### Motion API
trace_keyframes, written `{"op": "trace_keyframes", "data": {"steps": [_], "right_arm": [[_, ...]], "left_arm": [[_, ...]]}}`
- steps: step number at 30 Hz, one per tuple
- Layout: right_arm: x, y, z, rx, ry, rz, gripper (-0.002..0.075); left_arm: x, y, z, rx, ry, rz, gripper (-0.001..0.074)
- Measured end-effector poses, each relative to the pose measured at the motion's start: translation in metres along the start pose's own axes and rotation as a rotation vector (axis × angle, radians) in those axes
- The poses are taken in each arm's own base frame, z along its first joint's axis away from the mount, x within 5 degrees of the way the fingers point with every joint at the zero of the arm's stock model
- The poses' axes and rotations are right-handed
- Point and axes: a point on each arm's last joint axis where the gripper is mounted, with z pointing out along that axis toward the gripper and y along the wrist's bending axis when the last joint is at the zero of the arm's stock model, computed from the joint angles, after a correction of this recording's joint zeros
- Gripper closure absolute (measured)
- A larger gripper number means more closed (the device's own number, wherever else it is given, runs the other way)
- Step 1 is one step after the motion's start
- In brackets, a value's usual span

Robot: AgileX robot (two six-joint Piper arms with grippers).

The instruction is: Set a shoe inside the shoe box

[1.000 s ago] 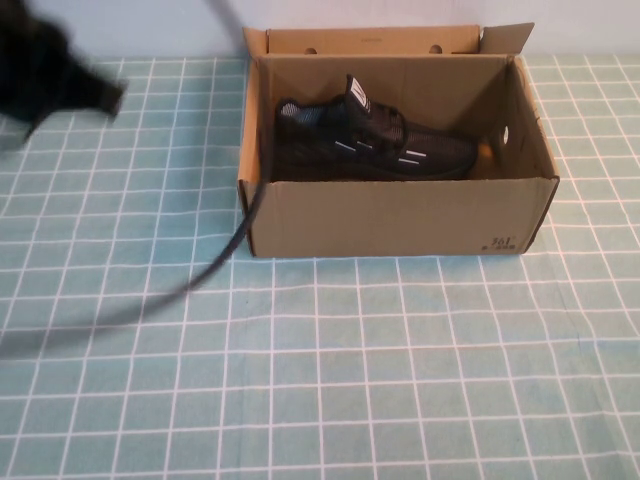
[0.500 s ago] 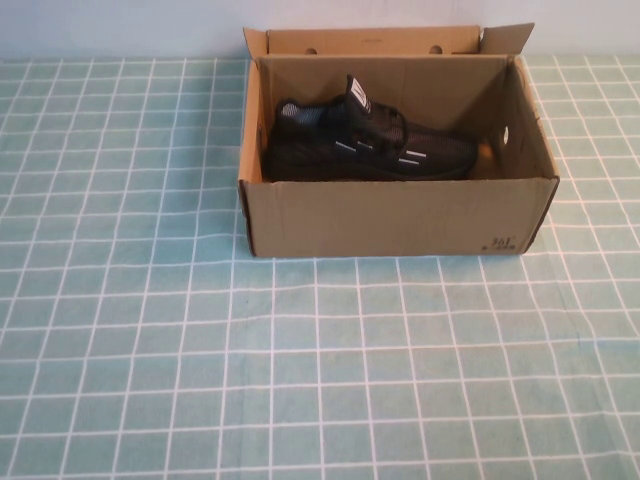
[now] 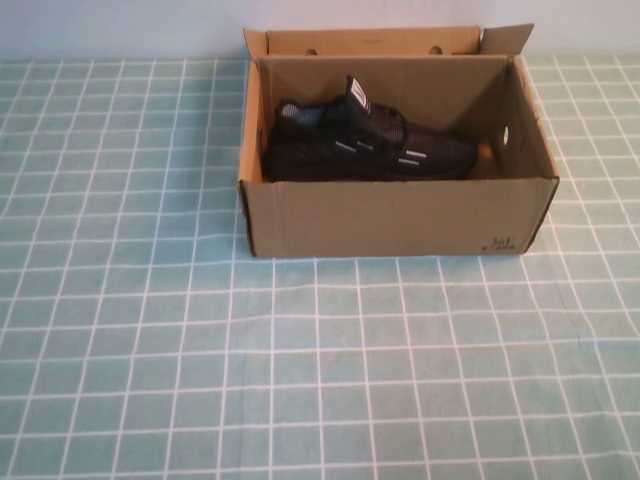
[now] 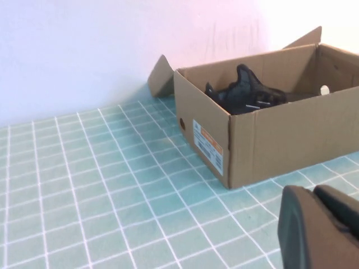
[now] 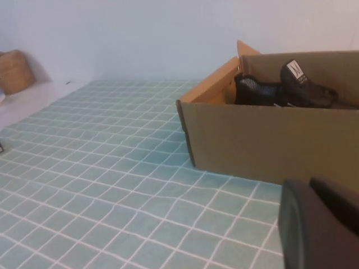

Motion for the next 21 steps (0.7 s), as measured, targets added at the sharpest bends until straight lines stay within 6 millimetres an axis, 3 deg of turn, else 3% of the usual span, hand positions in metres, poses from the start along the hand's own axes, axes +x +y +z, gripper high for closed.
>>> {"op": "trace_keyframes", "data": {"steps": [11,21], "right_arm": [[0.043,-0.012,-0.002,0.033,0.123,-0.003,0.0735],[0.05,-0.013,-0.003,0.043,0.167,-0.002,0.0735]], "left_arm": [[0.032,-0.004,0.019,0.027,0.041,-0.019,0.0738],[0.083,-0.009,0.036,0.05,0.042,-0.013,0.0738]]}}
